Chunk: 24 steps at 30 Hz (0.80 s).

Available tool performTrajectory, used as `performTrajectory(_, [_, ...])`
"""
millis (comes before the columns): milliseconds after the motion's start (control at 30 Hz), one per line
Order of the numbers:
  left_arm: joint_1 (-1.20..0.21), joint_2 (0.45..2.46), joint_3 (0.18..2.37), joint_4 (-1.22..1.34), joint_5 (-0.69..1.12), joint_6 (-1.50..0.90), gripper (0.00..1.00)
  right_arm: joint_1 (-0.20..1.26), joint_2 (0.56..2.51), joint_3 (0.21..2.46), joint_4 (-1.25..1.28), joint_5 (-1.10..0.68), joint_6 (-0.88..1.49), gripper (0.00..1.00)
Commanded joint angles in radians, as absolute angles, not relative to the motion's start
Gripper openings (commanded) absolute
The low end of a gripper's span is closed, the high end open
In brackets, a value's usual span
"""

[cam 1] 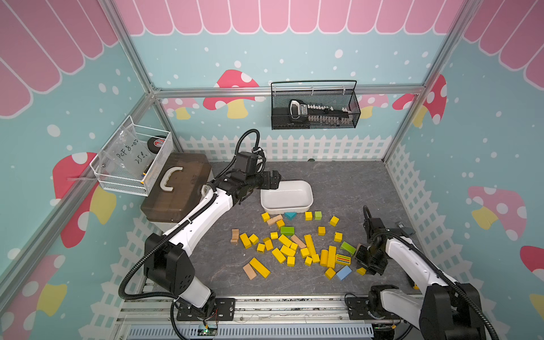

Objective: Pick out the yellow building blocks
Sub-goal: Pick up the building block from the center of the board.

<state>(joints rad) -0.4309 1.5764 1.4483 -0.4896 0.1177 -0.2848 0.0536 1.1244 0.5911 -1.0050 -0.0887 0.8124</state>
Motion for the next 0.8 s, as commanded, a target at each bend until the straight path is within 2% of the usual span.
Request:
performTrajectory(0, [-0.417,1.583,1.47,-0.494,0.136,-0.295,1.0,0.057,1.085,0.631,-1.025,-0.088,0.762,0.14])
performTrajectory(167, [-0.415,1.583,1.464,-0.475,0.175,-0.308,1.0,0.058,0.981,0.772,-1.001,-0.134,0.651,0.14])
performTrajectory(267, [-0.385,1.58,1.457,-0.465,0.188,-0.317,1.0,0.058,1.007,0.851,-0.93,-0.21,0.618,0.15])
performTrajectory(500, [-0.353,1.589,1.46,-0.462,0.194,-0.332,1.0,0.128,1.305,1.089,-0.757,-0.347,0.627,0.14])
performTrajectory(633, [-0.302,1.595,1.463,-0.45,0.247,-0.362,1.0,0.236,1.503,1.288,-0.666,-0.352,0.671,0.15])
performTrajectory(767, [-0.25,1.592,1.452,-0.423,0.29,-0.394,1.0,0.371,1.751,1.578,-0.673,-0.34,0.674,0.17])
